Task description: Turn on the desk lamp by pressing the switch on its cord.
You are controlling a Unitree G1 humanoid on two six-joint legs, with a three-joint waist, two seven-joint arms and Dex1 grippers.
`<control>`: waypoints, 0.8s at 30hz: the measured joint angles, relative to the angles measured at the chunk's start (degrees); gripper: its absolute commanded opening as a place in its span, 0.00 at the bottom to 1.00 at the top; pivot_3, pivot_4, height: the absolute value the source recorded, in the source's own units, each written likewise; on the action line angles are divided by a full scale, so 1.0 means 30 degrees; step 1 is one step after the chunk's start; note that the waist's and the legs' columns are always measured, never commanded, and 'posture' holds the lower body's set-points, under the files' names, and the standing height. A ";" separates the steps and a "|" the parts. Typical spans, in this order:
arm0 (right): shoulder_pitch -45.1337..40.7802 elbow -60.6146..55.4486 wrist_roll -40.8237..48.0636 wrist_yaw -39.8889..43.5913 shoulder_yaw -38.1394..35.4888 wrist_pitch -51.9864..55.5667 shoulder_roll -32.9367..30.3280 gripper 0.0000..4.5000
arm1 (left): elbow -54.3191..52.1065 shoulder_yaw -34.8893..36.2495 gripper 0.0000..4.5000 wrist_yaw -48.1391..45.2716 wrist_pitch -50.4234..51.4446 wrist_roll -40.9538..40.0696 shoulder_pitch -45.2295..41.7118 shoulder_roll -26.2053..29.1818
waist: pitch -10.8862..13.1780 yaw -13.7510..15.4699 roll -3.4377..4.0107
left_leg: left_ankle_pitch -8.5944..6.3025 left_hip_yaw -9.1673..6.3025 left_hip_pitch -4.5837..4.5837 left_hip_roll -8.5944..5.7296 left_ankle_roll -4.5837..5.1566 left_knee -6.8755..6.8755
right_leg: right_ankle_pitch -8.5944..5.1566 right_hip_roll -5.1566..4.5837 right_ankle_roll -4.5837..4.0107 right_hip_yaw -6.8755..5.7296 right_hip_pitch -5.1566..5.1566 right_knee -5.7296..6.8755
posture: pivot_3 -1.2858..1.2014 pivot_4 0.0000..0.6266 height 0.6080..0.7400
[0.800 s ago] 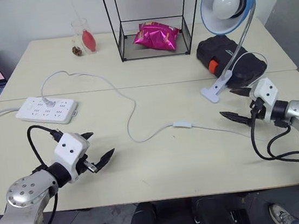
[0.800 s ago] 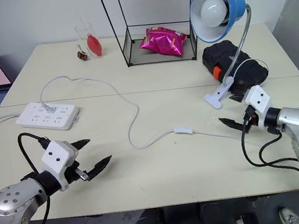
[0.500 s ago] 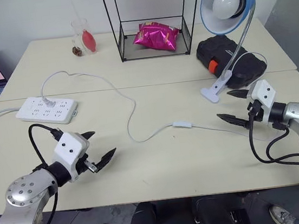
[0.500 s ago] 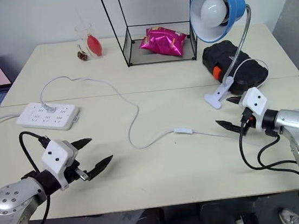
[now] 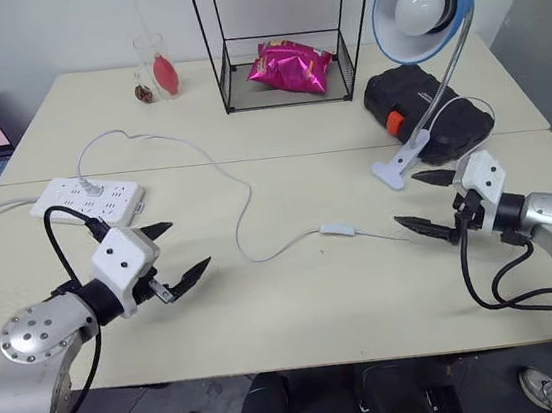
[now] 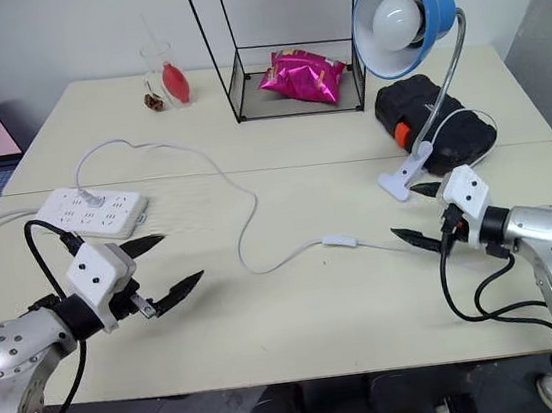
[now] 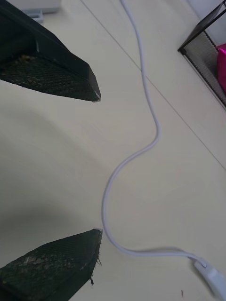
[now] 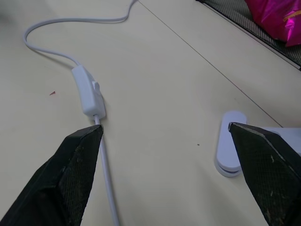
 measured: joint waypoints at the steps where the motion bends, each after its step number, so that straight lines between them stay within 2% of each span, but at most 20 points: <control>1: 0.0074 -0.0176 0.0000 0.0000 -0.0048 0.0014 -0.0037 1.00 | -0.0009 -0.0170 1.00 -0.0062 -0.0010 -0.0080 -0.0268 0.0000 | 0.0000 -0.0005 0.0000 | 0.0000 0.0005 0.0001 0.0000 0.0000 0.0000 | 0.0000 -0.0001 0.0000 0.0005 0.0000 -0.0003 | 0.52 0.24 1.00; 6: 0.1136 -0.1549 0.0007 -0.0122 -0.0169 0.0758 -0.0448 1.00 | -0.0012 -0.1929 1.00 -0.0594 0.0685 -0.0400 -0.2326 -0.0143 | 0.0000 0.0062 0.0000 | 0.0000 -0.0015 -0.0002 -0.0010 0.0000 0.0002 | 0.0000 0.0005 0.0001 -0.0010 0.0001 0.0008 | 0.52 0.24 1.00; 10: 0.1999 -0.3433 0.0351 -0.0755 -0.0472 0.2772 -0.0897 1.00 | 0.0329 -0.4212 1.00 -0.1330 0.0964 -0.0604 -0.4385 -0.0784 | 0.0001 0.0036 -0.0002 | 0.0000 -0.0007 0.0001 -0.0009 0.0000 0.0002 | 0.0000 0.0010 0.0002 -0.0005 0.0005 0.0001 | 0.52 0.24 1.00; 14: 0.2889 -0.5541 0.0837 -0.1564 -0.0961 0.5037 -0.1398 1.00 | 0.3107 -0.7267 1.00 -0.2411 0.0413 0.0398 -0.7494 -0.2079 | 0.0001 0.0041 -0.0004 | 0.0001 -0.0012 0.0004 -0.0022 0.0000 0.0002 | 0.0000 0.0022 0.0003 -0.0008 0.0007 0.0008 | 0.52 0.24 1.00; 17: 0.3446 -0.6694 0.1036 -0.1915 -0.1232 0.5777 -0.1420 1.00 | 0.4925 -0.8660 1.00 -0.3021 -0.0456 0.1157 -0.8590 -0.2710 | 0.0002 -0.0066 -0.0005 | 0.0000 -0.0001 0.0001 -0.0014 0.0000 0.0002 | 0.0000 0.0026 0.0002 0.0005 -0.0002 0.0005 | 0.52 0.24 1.00; 18: 0.3804 -0.7363 0.1105 -0.2261 -0.1394 0.6258 -0.1419 1.00 | 0.6753 -0.9426 1.00 -0.3409 -0.1251 0.1790 -0.9575 -0.3330 | 0.0001 0.0007 -0.0004 | 0.0001 -0.0011 -0.0001 -0.0024 0.0001 0.0004 | 0.0000 0.0026 0.0002 -0.0009 0.0001 0.0009 | 0.52 0.24 1.00; 24: 0.5020 -0.9224 0.1462 -0.3079 -0.1777 0.7184 -0.1378 1.00 | 1.1206 -1.1020 1.00 -0.4213 -0.3457 0.3216 -1.1656 -0.5082 | 0.0002 0.0038 -0.0007 | 0.0001 -0.0019 -0.0014 -0.0031 0.0001 0.0014 | -0.0001 0.0027 0.0004 -0.0010 0.0004 0.0006 | 0.52 0.24 1.00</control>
